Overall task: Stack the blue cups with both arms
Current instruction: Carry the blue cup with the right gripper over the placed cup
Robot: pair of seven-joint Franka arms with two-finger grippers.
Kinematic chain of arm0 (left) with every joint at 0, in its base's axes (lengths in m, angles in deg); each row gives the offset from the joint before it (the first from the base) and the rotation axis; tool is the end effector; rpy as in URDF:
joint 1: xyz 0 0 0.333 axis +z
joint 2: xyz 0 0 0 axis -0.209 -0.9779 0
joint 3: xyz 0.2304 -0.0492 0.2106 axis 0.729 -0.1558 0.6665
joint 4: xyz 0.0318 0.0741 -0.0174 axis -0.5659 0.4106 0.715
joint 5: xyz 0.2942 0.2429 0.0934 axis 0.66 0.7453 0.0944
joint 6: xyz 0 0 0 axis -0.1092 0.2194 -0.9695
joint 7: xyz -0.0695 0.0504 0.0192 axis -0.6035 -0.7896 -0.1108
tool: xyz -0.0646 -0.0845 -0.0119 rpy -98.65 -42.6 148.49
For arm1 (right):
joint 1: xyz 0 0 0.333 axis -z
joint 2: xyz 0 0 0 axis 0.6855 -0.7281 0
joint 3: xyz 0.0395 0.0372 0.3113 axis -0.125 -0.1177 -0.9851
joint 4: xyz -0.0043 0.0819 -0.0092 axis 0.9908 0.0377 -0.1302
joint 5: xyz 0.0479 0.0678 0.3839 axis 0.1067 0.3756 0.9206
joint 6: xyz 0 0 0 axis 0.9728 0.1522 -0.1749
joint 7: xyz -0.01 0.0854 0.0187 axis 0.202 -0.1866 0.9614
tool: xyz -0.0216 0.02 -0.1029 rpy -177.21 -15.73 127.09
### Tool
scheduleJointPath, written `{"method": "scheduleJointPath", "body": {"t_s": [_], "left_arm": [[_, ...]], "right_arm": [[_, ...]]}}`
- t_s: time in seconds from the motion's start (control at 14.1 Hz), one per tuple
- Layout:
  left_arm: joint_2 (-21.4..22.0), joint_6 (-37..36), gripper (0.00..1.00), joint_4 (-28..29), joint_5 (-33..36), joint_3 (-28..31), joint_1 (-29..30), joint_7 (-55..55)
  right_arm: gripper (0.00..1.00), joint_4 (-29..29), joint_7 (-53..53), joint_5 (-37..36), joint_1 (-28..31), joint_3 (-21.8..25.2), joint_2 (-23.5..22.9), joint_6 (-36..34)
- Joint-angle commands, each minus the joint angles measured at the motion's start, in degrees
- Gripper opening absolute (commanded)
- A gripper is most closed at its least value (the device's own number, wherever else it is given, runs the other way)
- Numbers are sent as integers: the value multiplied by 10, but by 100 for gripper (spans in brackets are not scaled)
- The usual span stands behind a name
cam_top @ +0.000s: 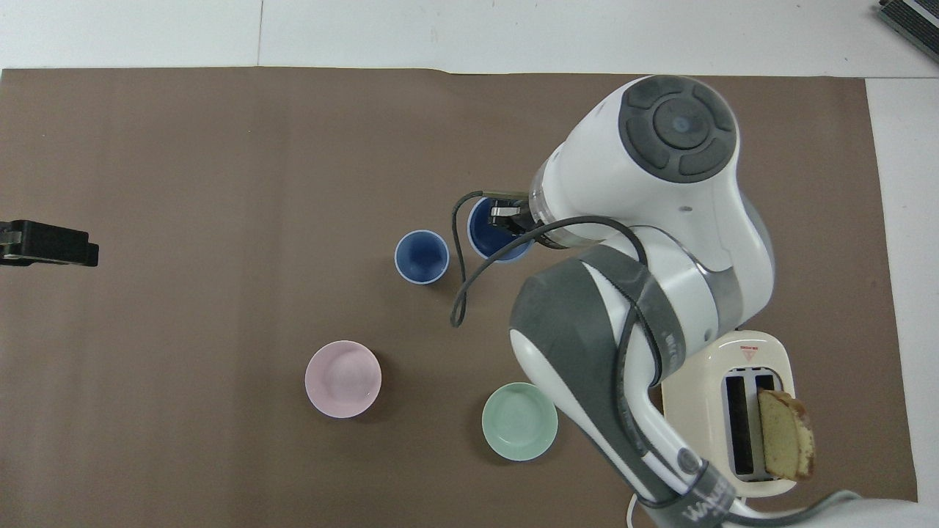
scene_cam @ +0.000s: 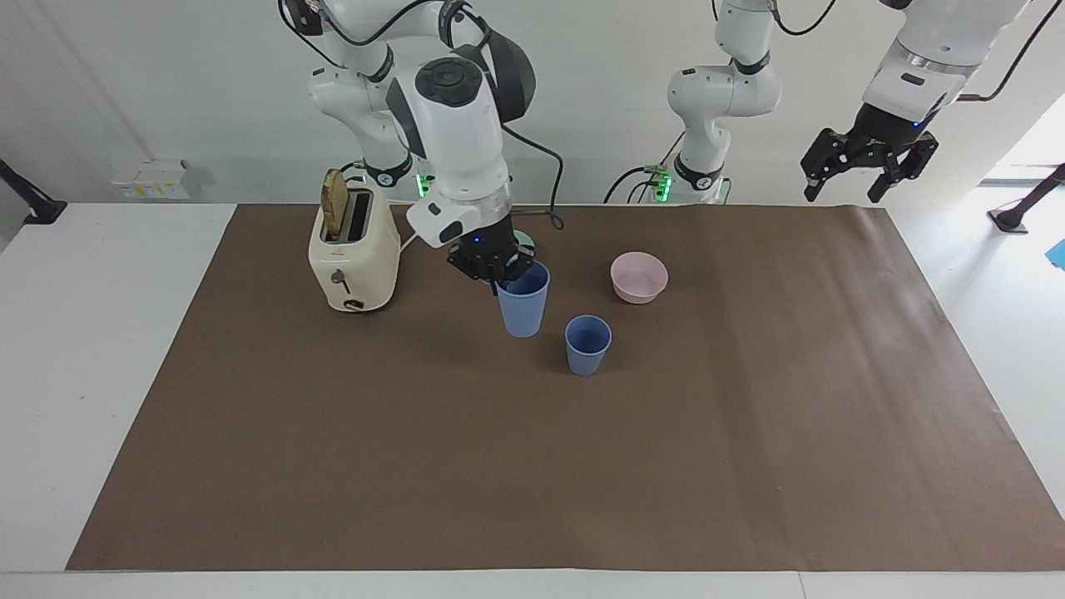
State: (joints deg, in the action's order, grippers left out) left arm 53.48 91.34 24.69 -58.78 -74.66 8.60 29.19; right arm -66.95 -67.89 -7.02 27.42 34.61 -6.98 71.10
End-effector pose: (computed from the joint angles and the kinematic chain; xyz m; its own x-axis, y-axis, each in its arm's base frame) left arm 0.5181 -0.0451 0.6748 0.9966 -0.0632 0.0527 -0.0647 -0.9976 0.0261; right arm 0.5779 0.3157 0.5389 0.9883 -0.1492 0.0314 -0.1444 -0.9821 -0.1207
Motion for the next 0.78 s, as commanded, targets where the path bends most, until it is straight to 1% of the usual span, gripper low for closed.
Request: {"method": "scheduleJointPath", "body": {"t_s": [0.0,0.14,0.28,0.5,0.71], "left_arm": [[4,-12,100,-3,4,-4,6,2],[4,-12,100,-3,4,-3,6,2],[4,-12,100,-3,4,-3,6,2],[4,-12,100,-3,4,-3,6,2],[4,-12,100,-3,4,-3,6,2]], "right_arm": [[0,37,-28,7,-28,-4,-19,-2],[0,40,-46,7,-45,-14,-29,3],[0,39,-57,7,-62,-15,-45,21],[0,38,-58,6,-67,-15,-67,33],[0,30,-58,4,-67,-15,-75,42]]}}
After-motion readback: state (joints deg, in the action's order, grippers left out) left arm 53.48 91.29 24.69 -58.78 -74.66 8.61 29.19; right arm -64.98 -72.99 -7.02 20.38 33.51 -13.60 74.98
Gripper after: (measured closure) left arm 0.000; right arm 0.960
